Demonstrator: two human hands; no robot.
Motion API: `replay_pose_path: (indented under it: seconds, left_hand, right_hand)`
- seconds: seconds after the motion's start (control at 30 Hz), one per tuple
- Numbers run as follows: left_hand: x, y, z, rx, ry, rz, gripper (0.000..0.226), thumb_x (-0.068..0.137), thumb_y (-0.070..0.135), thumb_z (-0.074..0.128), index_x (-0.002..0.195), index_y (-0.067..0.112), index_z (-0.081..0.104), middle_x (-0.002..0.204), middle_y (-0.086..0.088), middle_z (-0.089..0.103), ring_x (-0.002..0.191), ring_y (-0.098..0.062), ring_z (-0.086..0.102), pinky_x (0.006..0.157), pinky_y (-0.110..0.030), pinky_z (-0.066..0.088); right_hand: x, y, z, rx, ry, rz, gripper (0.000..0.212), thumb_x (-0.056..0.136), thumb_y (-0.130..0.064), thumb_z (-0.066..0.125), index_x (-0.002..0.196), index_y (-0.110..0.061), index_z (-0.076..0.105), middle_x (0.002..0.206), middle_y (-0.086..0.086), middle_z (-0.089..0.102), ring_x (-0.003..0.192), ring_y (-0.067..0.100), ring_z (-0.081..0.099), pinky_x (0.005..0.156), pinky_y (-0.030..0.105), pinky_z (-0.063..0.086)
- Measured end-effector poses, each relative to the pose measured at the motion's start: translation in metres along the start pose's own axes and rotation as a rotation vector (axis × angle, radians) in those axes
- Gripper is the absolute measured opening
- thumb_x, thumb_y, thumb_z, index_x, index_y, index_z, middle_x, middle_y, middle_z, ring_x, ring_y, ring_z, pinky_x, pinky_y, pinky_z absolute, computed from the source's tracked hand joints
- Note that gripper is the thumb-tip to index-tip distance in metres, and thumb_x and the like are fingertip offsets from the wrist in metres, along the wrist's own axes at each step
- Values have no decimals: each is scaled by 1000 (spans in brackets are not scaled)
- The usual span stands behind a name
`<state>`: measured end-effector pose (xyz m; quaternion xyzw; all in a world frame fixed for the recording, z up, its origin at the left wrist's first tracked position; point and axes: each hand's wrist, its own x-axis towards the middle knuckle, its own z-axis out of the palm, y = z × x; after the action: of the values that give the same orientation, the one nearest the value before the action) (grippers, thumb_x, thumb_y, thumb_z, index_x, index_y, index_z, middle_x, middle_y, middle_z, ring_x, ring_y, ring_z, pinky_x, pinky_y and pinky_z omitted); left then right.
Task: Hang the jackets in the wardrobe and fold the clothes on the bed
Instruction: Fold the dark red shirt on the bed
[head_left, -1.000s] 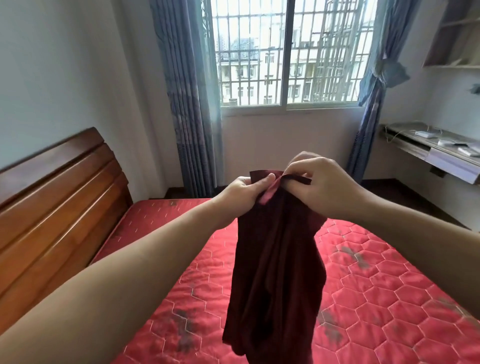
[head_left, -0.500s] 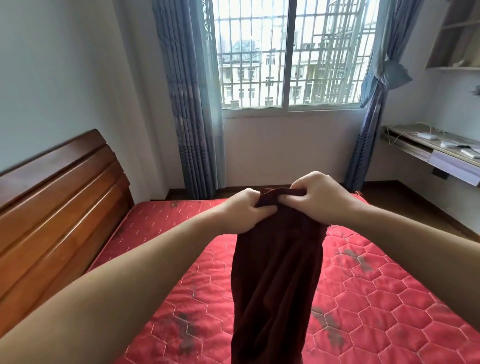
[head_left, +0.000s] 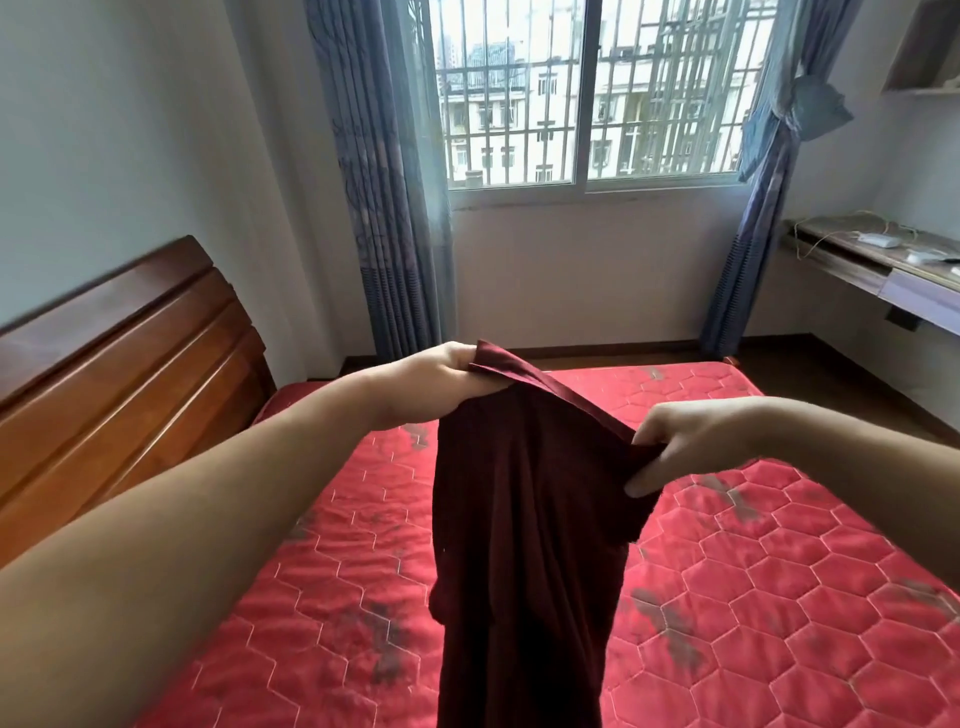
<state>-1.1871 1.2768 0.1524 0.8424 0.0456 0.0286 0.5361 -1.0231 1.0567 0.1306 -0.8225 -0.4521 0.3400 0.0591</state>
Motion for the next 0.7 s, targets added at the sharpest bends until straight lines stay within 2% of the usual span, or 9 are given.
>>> replay_pose_path:
  seconds: [0.07, 0.17, 0.23, 0.3, 0.37, 0.43, 0.53, 0.6, 0.7]
  left_hand:
    - [-1, -11, -10, -3, 13, -46, 21, 100, 13, 51, 106, 16, 70, 101, 1, 69, 96, -11, 62, 91, -27, 48]
    - [1, -35, -17, 24, 68, -124, 21, 100, 18, 52, 109, 13, 70, 104, -10, 67, 94, -23, 59, 92, -43, 46]
    - [7, -51, -20, -30, 216, -99, 19, 99, 17, 52, 102, 13, 71, 98, -9, 70, 89, -21, 63, 92, -46, 50]
    - [16, -68, -21, -49, 337, -50, 21, 100, 17, 52, 102, 9, 71, 93, -4, 71, 84, -14, 65, 87, -38, 53]
    - [23, -87, -19, -7, 350, -29, 23, 100, 17, 51, 101, 8, 71, 91, -1, 70, 82, -12, 64, 82, -33, 53]
    - [28, -109, -16, -26, 209, -112, 22, 100, 18, 51, 94, 13, 71, 89, 0, 71, 80, -12, 65, 78, -34, 55]
    - [36, -132, -9, 68, -352, -471, 21, 100, 27, 52, 99, 15, 70, 89, 3, 75, 78, -9, 71, 70, -26, 58]
    - [58, -142, -1, 264, -567, -616, 22, 99, 30, 53, 104, 14, 68, 96, 3, 73, 84, -11, 70, 78, -31, 59]
    - [111, -140, -10, 728, -255, -477, 24, 97, 32, 54, 98, 13, 69, 87, 0, 65, 78, -17, 61, 72, -29, 51]
  right_hand:
    - [6, 2, -5, -71, 114, 27, 10, 74, -38, 79, 68, -34, 72, 65, -14, 67, 60, 0, 59, 58, 17, 44]
    - [20, 3, -13, -285, 541, -11, 10, 67, -30, 81, 66, -26, 72, 56, -9, 61, 55, 8, 57, 48, 12, 39]
    - [27, 3, -17, -142, 837, -142, 9, 66, -21, 79, 67, -18, 70, 56, -6, 59, 55, 13, 56, 51, 12, 39]
    - [34, 1, -17, 102, 956, -228, 19, 67, -14, 79, 79, -19, 65, 61, -4, 62, 56, 10, 58, 57, 12, 43]
    - [42, 5, -15, 387, 863, -263, 42, 71, -6, 80, 102, -25, 57, 71, -1, 67, 60, 14, 66, 64, 23, 53]
    - [47, 19, -14, 501, 617, -195, 57, 74, -1, 79, 117, -30, 54, 78, 4, 72, 66, 18, 72, 64, 29, 58]
    - [63, 41, -11, 239, 13, 33, 18, 78, -12, 78, 84, -28, 75, 78, -5, 74, 70, 5, 70, 59, 14, 51]
    - [89, 56, -5, -29, -232, 156, 15, 77, -20, 78, 64, -25, 72, 64, -9, 67, 60, 2, 61, 55, 13, 44]
    - [139, 72, -26, -75, -40, 235, 16, 79, -14, 74, 66, -14, 65, 58, 2, 51, 54, 16, 46, 49, 23, 36]
